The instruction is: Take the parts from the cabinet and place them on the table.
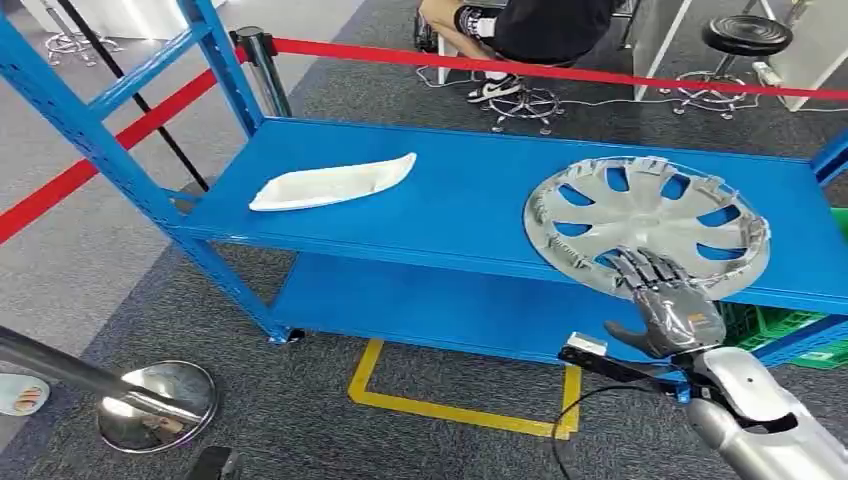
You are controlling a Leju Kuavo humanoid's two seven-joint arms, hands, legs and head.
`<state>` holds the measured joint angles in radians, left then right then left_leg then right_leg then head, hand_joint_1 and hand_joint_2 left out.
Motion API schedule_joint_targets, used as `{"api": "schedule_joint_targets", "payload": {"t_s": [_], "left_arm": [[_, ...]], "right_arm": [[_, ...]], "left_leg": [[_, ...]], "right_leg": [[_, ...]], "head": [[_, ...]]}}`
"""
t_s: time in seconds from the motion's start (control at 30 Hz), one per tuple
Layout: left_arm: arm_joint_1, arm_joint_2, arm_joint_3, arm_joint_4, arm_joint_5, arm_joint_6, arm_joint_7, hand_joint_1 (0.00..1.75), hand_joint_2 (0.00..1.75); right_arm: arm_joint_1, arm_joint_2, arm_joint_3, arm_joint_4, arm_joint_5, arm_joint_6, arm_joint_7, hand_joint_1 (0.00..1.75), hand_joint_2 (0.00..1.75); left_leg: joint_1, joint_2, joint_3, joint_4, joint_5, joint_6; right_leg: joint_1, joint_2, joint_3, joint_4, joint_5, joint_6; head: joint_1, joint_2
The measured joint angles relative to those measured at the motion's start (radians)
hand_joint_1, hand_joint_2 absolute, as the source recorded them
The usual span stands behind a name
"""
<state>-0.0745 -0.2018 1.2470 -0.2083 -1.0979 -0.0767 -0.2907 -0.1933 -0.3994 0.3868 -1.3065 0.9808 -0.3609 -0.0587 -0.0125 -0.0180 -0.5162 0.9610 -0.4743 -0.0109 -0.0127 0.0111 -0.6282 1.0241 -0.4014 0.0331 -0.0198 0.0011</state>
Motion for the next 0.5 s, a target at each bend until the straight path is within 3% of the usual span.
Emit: {"api": "schedule_joint_targets", "payload": {"t_s": [0.5], "left_arm": [[0.000, 0.000, 0.000, 0.000, -0.003, 0.000, 0.001, 0.00, 0.00]], "right_arm": [[-0.001, 0.043, -0.024, 0.046, 0.027, -0.034, 0.016, 0.00, 1.75]], "left_leg": [[0.000, 0.000, 0.000, 0.000, 0.000, 0.000]], "right_leg": [[0.000, 0.000, 0.000, 0.000, 0.000, 0.000]], "head": [[0.000, 0.000]]}}
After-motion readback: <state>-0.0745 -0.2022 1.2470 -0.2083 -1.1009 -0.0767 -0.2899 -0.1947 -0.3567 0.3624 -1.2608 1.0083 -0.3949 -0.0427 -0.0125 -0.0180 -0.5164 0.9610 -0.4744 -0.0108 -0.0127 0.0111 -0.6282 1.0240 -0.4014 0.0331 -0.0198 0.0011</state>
